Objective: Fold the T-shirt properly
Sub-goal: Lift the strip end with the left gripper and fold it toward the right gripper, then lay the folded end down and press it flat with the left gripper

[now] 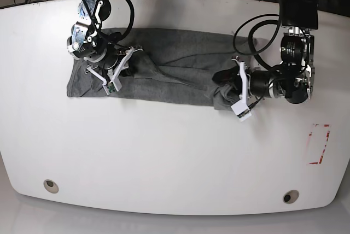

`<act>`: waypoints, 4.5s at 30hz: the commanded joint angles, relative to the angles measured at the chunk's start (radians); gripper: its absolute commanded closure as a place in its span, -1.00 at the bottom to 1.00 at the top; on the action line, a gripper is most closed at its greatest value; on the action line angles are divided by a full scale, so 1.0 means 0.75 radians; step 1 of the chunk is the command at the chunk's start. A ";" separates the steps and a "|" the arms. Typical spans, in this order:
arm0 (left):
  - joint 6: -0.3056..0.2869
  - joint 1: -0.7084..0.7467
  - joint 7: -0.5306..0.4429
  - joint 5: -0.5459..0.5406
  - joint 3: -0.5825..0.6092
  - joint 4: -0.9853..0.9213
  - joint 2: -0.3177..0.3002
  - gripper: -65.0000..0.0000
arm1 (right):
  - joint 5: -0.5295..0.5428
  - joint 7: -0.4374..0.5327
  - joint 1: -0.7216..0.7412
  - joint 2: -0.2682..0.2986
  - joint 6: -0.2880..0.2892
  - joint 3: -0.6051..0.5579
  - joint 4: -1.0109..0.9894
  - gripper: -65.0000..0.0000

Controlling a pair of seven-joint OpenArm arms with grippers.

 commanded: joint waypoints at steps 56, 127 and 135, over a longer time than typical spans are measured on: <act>-0.002 -0.161 -0.023 -0.149 -0.080 -0.123 0.332 0.22 | -0.004 -0.013 0.010 0.001 -0.002 -0.003 0.008 0.69; -0.002 -0.269 -0.023 0.117 0.135 -0.179 0.078 0.75 | -0.004 -0.013 0.028 -0.001 -0.002 -0.003 0.006 0.69; -0.002 -0.214 -0.023 0.254 0.133 -0.168 0.074 0.75 | -0.004 -0.013 0.028 -0.021 -0.002 -0.003 0.012 0.69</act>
